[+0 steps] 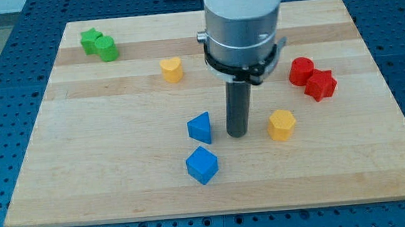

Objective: Push the yellow hexagon slightly to right of the board

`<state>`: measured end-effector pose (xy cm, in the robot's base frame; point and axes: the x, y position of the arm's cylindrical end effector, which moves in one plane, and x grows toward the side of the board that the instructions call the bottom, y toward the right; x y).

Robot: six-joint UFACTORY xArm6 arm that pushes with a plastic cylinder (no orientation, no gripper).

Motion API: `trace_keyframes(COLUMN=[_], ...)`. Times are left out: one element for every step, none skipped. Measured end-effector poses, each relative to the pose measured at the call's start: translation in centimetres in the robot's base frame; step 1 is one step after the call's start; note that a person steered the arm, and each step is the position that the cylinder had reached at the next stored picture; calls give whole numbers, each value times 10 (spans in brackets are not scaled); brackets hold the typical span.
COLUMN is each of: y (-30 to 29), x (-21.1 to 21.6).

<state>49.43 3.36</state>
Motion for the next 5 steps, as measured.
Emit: trace_keyframes(y=[22,39,49,75,76], x=[-12,-11,-2,6,13])
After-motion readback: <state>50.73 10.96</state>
